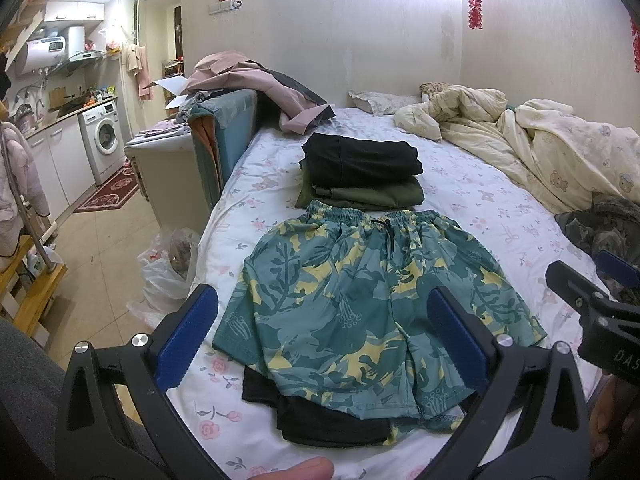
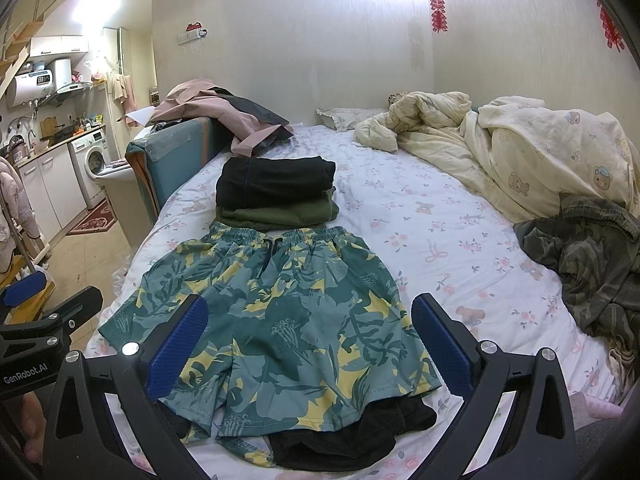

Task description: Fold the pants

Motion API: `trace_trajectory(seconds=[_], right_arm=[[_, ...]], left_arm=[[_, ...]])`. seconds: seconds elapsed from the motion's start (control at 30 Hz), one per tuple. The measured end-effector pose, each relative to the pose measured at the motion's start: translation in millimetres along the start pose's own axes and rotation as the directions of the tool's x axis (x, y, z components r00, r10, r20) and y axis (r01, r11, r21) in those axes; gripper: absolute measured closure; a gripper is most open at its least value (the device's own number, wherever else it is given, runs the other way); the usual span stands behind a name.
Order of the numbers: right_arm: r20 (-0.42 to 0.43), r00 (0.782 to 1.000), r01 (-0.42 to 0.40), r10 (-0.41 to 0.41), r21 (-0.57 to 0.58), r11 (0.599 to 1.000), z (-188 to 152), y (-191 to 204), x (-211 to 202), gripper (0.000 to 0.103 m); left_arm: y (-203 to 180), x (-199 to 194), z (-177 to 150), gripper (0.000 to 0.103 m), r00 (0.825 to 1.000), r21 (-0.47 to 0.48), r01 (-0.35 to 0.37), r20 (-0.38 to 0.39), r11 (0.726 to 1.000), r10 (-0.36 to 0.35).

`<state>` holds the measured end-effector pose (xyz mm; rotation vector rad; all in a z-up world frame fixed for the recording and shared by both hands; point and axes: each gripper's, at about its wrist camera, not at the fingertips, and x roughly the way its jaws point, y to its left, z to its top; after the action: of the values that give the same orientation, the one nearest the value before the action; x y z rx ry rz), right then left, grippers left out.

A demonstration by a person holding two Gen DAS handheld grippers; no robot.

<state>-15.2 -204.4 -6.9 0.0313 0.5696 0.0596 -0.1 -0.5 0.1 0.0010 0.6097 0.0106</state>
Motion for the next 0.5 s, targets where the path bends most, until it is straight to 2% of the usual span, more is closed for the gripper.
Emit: trace_trajectory(seconds=[0.5], right_arm=[[0.0, 1.0, -0.002, 0.002, 0.002, 1.0, -0.2, 0.0, 0.6, 0.0]], left_arm=[[-0.6, -2.3, 2.2, 0.0, 1.0, 0.004, -0.001, 0.005, 1.0, 0.001]])
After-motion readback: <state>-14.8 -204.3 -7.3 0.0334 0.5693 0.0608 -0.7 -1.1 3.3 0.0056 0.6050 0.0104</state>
